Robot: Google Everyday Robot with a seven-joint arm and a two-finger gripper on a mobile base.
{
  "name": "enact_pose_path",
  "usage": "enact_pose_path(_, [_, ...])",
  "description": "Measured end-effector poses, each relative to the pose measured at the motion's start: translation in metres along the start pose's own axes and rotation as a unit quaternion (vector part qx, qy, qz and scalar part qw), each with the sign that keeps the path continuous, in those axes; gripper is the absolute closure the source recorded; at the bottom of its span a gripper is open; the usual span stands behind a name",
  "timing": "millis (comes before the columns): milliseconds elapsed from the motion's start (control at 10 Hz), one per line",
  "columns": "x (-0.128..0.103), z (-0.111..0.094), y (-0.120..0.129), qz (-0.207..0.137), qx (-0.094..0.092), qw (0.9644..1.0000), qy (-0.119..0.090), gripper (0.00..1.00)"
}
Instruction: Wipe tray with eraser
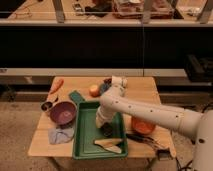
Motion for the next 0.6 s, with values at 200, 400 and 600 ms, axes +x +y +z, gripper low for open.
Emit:
enact_pose_path(200, [0.013, -0.001, 0.026, 0.020, -0.008, 0.9998, 0.003, 1.00])
enact_pose_path(400, [0.027, -0.004, 0.039, 0.028, -0.012, 0.9995, 0.007, 1.00])
enact_pose_path(600, [0.043, -0.008, 0.038, 0.026, -0.014, 0.9995, 0.013, 1.00])
